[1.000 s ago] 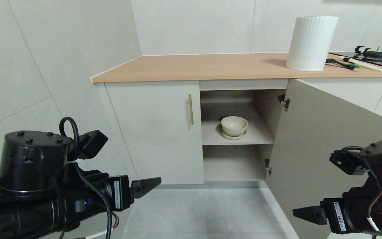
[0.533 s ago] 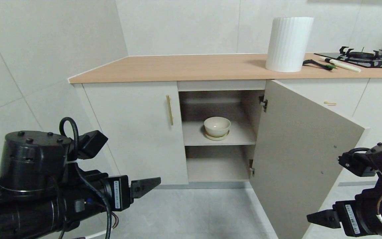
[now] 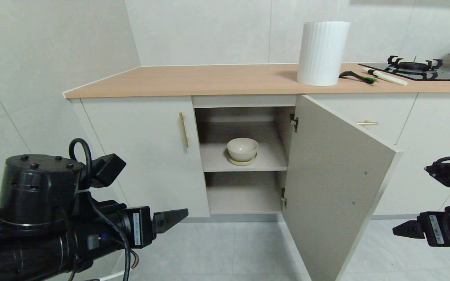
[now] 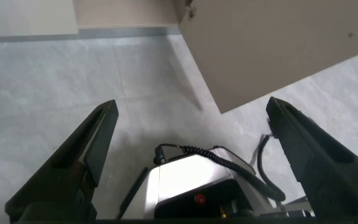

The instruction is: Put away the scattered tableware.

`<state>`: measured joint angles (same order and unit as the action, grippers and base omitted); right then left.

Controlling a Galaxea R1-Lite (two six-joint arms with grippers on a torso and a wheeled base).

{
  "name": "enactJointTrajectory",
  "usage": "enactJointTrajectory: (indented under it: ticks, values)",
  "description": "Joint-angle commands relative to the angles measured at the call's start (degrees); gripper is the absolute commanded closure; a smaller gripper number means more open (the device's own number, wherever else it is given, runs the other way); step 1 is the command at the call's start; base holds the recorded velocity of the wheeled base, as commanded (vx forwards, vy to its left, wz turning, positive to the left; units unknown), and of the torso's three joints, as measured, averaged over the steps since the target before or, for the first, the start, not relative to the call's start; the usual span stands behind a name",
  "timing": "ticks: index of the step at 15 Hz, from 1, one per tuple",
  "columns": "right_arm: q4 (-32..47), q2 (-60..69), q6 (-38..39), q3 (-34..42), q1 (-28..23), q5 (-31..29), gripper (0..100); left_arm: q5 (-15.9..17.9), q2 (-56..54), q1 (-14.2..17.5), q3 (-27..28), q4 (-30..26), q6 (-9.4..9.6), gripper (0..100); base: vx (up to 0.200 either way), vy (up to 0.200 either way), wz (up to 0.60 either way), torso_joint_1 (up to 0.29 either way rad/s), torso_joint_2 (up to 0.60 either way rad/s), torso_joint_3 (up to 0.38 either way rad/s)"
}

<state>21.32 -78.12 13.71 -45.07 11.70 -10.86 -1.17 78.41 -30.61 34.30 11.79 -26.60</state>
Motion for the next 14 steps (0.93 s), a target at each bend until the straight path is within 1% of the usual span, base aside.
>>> enactJointTrajectory:
  ticks: [1,3,4,5,6,9,11,12,14]
  values:
    - [-3.04,-1.78,-0.53,-1.69,-6.61,-0.12,0,0.12,0.16,-0.06,-0.03,0.08,-0.03,0,0.0,0.0,0.0,0.0,0.0,0.0]
    - [-8.58,-3.88,-0.18,-1.69,-9.51,-0.12,0,0.12,0.08,-0.06,0.06,0.08,-0.03,0,0.0,0.0,0.0,0.0,0.0,0.0]
    - [-12.71,-6.17,0.17,-1.51,-11.26,-0.12,0,0.12,0.08,-0.06,-0.03,0.16,-0.03,0,0.0,0.0,0.0,0.0,0.0,0.0]
    - [-14.73,-7.4,0.88,-1.51,-11.97,-0.04,0,0.12,0.08,-0.06,-0.03,0.16,-0.12,0,0.0,0.0,0.0,0.0,0.0,0.0]
    - [-18.25,-9.42,3.25,-1.43,-12.32,0.05,0,0.12,-0.1,-0.06,0.06,0.25,-0.12,0,0.0,0.0,0.0,0.0,0.0,0.0]
    - [-23.43,-13.38,7.38,-1.51,-12.32,0.05,0,0.03,-0.45,-0.06,0.06,0.34,-0.21,0,0.0,0.0,0.0,0.0,0.0,0.0]
    - [-25.28,-14.61,9.14,-1.51,-12.05,0.05,0,0.03,-0.45,-0.06,0.15,0.43,-0.38,0,0.0,0.0,0.0,0.0,0.0,0.0]
    - [-27.03,-15.57,10.98,-1.25,-11.26,0.05,0,0.03,-0.45,-0.06,0.06,0.96,-0.56,0,0.0,0.0,0.0,0.0,0.0,0.0]
    - [-27.47,-16.72,12.3,-1.34,-9.86,0.05,0,0.03,-0.36,-0.06,0.06,1.48,-0.65,0,0.0,0.0,0.0,0.0,0.0,0.0]
